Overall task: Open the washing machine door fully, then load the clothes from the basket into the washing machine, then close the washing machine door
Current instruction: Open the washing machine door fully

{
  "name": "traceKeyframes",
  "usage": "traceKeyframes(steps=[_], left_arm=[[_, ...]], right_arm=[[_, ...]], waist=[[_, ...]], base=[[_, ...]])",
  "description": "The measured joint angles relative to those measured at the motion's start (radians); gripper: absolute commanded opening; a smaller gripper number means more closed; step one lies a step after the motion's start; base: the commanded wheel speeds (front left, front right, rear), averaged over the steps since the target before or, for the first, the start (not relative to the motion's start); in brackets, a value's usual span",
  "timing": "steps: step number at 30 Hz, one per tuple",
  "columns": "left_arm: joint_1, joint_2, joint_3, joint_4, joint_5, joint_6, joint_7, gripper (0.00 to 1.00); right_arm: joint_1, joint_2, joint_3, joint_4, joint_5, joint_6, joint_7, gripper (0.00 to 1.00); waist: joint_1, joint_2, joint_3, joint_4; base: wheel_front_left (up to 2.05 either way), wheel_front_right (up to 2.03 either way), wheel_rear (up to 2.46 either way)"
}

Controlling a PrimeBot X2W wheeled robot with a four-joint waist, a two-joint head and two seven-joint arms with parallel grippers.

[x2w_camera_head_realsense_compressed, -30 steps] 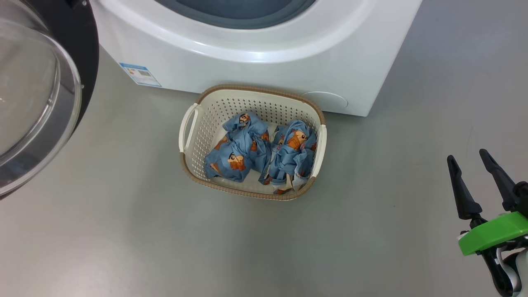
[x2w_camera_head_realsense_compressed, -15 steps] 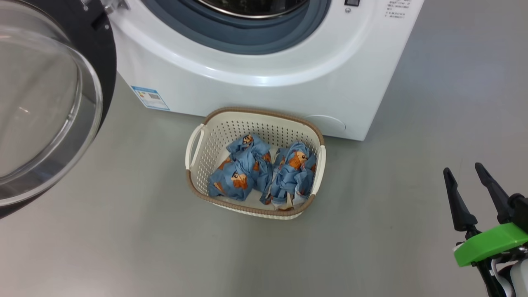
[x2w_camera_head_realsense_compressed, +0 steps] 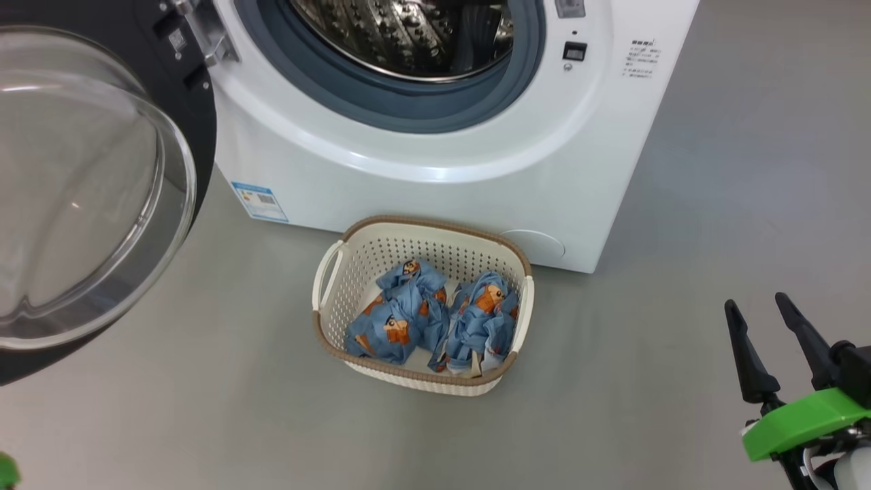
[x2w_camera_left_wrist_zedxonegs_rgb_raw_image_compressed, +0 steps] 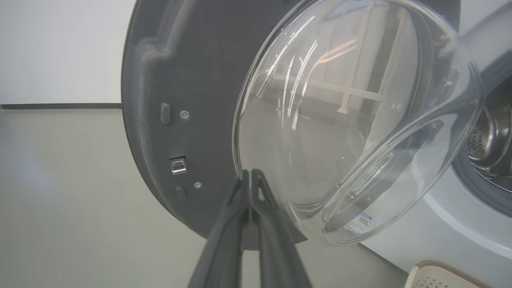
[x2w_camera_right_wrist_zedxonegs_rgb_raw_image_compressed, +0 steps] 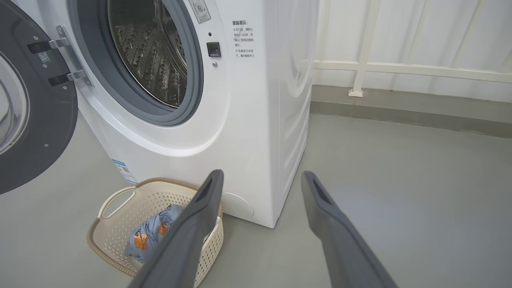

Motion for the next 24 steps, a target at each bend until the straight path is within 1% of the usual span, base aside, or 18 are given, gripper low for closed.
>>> traceKeyframes(steps=[1, 2, 3, 5, 8, 9, 10, 13, 15, 19, 21, 24], left_arm=[[0.016, -0.012, -0.006, -0.016, 0.0, 0.0, 0.0, 0.2], [0.033, -0.025, -0.008, -0.035, 0.0, 0.0, 0.0, 0.32], [0.05, -0.036, -0.014, -0.051, 0.0, 0.0, 0.0, 0.41], [0.075, -0.06, -0.027, -0.082, 0.0, 0.0, 0.0, 0.47], [0.104, -0.084, -0.064, -0.11, 0.012, 0.0, 0.0, 0.84], [0.111, -0.089, -0.072, -0.119, 0.016, 0.0, 0.0, 0.93], [0.114, -0.092, -0.079, -0.127, 0.016, 0.0, 0.0, 1.0], [0.132, -0.096, -0.104, -0.16, 0.017, 0.0, 0.0, 1.0], [0.135, -0.098, -0.108, -0.168, 0.018, 0.0, 0.0, 1.0], [0.137, -0.1, -0.147, -0.183, 0.017, 0.0, 0.0, 1.0], [0.149, -0.101, -0.176, -0.189, 0.014, 0.0, 0.0, 1.0], [0.168, -0.094, -0.253, -0.196, -0.022, 0.0, 0.0, 1.0]], right_arm=[[0.002, 0.001, 0.0, 0.0, 0.0, 0.0, 0.0, 1.0], [0.007, 0.001, 0.0, -0.001, 0.0, 0.0, 0.0, 1.0], [0.015, 0.003, 0.0, -0.001, 0.0, 0.0, 0.0, 1.0], [0.024, 0.006, 0.0, -0.001, 0.002, 0.0, 0.0, 1.0], [0.037, 0.011, -0.001, -0.002, 0.002, 0.0, 0.0, 1.0], [0.039, 0.012, -0.002, -0.002, 0.002, 0.0, 0.0, 1.0], [0.039, 0.013, -0.002, -0.002, 0.002, 0.0, 0.0, 1.0], [0.04, 0.019, -0.002, -0.002, 0.002, 0.0, 0.0, 1.0], [0.041, 0.023, -0.003, -0.003, 0.002, 0.0, 0.0, 1.0], [0.061, 0.03, -0.007, -0.002, 0.002, 0.0, 0.0, 1.0], [0.064, 0.031, -0.007, -0.003, 0.003, 0.0, 0.0, 1.0], [0.072, 0.032, -0.008, -0.003, 0.003, 0.0, 0.0, 1.0]], waist=[[0.0, 0.0, -0.005, -0.001], [0.0, 0.0, -0.01, -0.003], [0.0, 0.0, -0.015, -0.005], [0.0, 0.0, -0.023, -0.01], [0.0, 0.0, -0.035, -0.02], [-0.0001, 0.0, -0.038, -0.024], [0.0, 0.0, -0.04, -0.029], [0.0, 0.0, -0.045, -0.052], [-0.0001, 0.0, -0.047, -0.065], [-0.0001, 0.0, -0.053, -0.089], [0.0, 0.0, -0.057, -0.101], [0.0, 0.0, -0.062, -0.119]], base=[[0.0, 0.0, 0.0], [0.0, 0.0, 0.0], [0.0, 0.0, 0.0], [0.0, 0.0, 0.0], [0.0, 0.0, 0.0], [0.0, 0.0, 0.0], [0.0, 0.0, 0.0], [0.0, 0.0, 0.0], [0.0, 0.0, 0.0], [0.0, 0.0, 0.0], [0.0, 0.0, 0.0], [0.0, 0.0, 0.0]])
